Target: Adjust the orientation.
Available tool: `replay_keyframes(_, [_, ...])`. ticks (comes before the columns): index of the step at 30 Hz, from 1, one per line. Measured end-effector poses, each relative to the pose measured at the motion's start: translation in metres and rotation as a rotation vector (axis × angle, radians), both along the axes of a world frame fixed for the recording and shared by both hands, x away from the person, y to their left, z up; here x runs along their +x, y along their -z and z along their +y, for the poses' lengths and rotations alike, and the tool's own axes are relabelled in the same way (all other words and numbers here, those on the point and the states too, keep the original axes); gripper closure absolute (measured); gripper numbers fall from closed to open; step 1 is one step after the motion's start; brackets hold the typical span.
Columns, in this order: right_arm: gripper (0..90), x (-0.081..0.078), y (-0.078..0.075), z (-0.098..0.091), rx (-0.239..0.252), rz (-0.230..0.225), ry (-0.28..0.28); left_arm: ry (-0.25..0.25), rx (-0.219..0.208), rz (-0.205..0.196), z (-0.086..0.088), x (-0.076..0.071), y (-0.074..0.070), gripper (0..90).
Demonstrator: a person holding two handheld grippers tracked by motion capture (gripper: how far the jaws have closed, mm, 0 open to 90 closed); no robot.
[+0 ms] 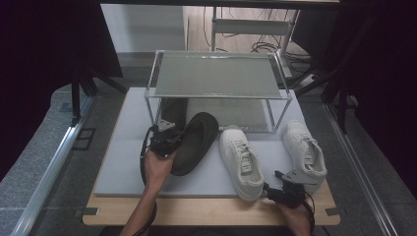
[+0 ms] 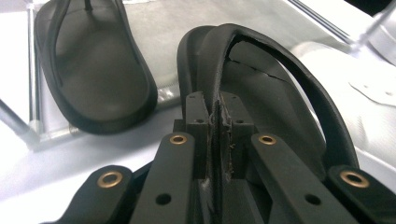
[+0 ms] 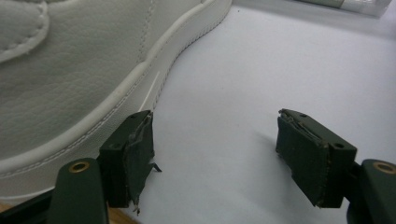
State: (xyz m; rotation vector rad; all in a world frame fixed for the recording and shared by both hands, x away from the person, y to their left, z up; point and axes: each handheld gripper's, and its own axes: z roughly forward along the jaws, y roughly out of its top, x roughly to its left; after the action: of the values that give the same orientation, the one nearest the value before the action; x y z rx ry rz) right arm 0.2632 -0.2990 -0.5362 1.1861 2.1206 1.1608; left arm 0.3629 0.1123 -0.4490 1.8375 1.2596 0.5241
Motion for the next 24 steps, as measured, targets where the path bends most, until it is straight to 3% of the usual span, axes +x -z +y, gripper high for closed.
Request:
replay_keyframes(10, [27.6, 0.0, 0.0, 0.0, 0.001, 0.002, 0.0, -0.075, -0.028, -0.008, -0.016, 0.034, 0.012, 83.7])
replay_keyframes(18, [27.6, 0.0, 0.0, 0.0, 0.0, 0.0, -0.002, -0.165, 0.01, -0.024, -0.033, 0.054, 0.02, 83.7])
replay_keyframes(24, [27.6, 0.0, 0.0, 0.0, 0.002, 0.0, -0.004, -0.219, 0.022, -0.006, -0.035, 0.065, 0.028, 83.4])
